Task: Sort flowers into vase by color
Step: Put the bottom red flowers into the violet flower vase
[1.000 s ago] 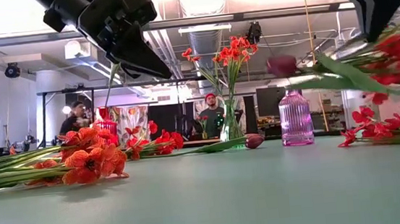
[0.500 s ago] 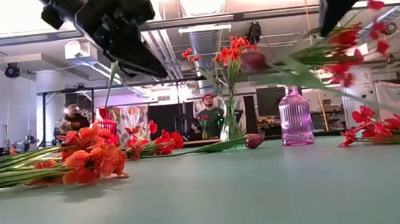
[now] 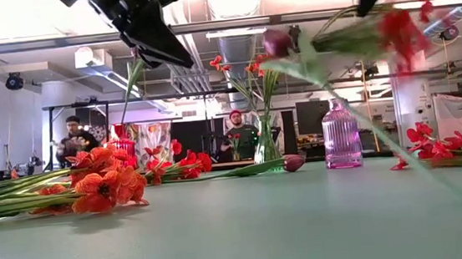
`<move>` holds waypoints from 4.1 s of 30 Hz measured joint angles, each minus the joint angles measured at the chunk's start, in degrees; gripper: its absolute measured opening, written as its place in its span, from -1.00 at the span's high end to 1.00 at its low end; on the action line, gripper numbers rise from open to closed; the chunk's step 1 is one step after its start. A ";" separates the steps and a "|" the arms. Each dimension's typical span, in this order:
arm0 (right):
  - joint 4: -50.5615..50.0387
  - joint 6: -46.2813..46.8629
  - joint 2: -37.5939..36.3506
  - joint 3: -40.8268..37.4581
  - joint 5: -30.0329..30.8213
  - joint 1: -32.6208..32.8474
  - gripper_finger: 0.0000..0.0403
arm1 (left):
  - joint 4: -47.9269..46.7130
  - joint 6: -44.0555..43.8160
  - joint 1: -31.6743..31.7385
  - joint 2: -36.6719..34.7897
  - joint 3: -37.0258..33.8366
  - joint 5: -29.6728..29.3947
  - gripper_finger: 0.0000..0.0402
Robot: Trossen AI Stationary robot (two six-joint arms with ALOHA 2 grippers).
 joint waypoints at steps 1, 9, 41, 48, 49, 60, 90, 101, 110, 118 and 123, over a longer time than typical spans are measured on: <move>-0.70 -0.40 0.06 0.00 -0.87 -0.10 0.94 | -0.82 0.25 -0.01 0.00 0.43 -0.01 0.58; -1.52 -0.70 0.27 -0.15 1.85 -0.17 0.94 | 2.17 0.74 -0.02 0.00 1.22 4.61 0.58; 0.63 0.34 0.35 -0.22 6.37 -1.08 0.94 | 41.83 -24.26 -6.56 23.86 -0.84 0.29 -0.07; 2.06 0.34 0.35 -0.22 6.34 -1.08 0.94 | 45.78 -27.46 -6.27 27.32 -0.82 -2.69 -0.07; 2.07 0.34 0.35 -0.22 6.35 -1.08 0.94 | 46.07 -27.61 -6.26 27.63 -0.82 -3.35 -0.07; 3.30 0.23 0.35 -0.22 6.38 -1.08 0.94 | 56.71 -28.09 -6.19 31.94 -0.66 -7.88 -0.06; 2.78 -0.79 0.35 -0.22 6.40 -1.08 0.94 | 39.56 -21.51 -6.24 24.24 -0.73 7.58 0.82; 2.49 -3.77 0.35 -0.22 2.27 -1.08 0.94 | 37.27 -21.38 -6.19 23.64 -0.73 10.51 0.12; -2.03 -3.95 0.35 -0.22 2.24 -1.08 0.94 | 30.32 -19.86 -5.70 21.85 -0.73 10.92 -0.13; -1.65 -11.50 0.68 -0.34 1.29 -1.06 0.94 | 16.01 -14.53 -5.27 13.60 -0.73 11.13 -0.10; -1.63 -15.82 1.48 -0.66 -3.94 -1.06 0.94 | 2.77 -10.83 -5.42 7.47 -0.73 10.52 -0.08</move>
